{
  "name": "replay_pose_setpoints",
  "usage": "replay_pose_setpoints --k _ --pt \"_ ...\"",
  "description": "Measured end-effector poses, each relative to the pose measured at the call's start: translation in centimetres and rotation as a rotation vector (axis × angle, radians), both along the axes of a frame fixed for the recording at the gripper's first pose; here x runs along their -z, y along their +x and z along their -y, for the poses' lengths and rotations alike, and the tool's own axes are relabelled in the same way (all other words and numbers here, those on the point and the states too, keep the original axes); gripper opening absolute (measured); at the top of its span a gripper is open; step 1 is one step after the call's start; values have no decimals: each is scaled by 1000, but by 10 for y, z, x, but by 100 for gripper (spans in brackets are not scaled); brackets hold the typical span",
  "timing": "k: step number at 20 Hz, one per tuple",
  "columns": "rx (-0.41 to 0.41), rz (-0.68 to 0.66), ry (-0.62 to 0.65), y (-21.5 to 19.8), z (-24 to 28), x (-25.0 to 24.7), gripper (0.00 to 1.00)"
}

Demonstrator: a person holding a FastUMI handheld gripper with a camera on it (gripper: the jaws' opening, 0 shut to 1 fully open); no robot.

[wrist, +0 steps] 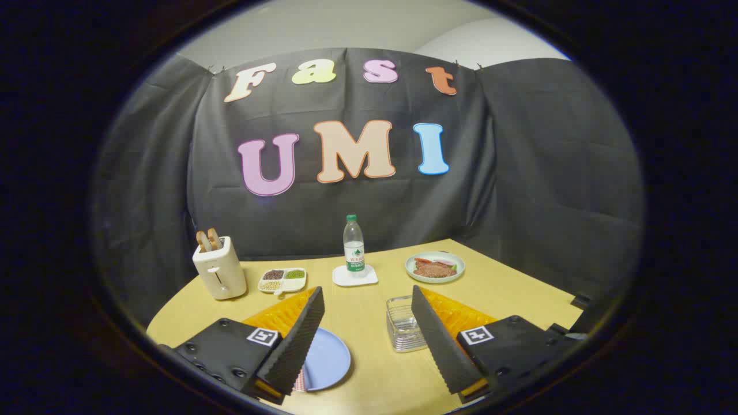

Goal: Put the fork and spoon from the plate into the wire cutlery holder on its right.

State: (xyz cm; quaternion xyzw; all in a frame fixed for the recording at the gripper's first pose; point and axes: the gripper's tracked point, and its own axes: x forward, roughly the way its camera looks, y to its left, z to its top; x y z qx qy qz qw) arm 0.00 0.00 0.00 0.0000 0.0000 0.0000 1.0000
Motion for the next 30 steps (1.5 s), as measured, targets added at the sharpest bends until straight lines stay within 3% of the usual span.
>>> replay_pose_setpoints --k 8,18,30 --pt "-30 -22 -52 3 -21 8 98" --pt "-123 -69 -72 6 -52 27 98" --pt "-235 -259 -143 19 -88 105 99"
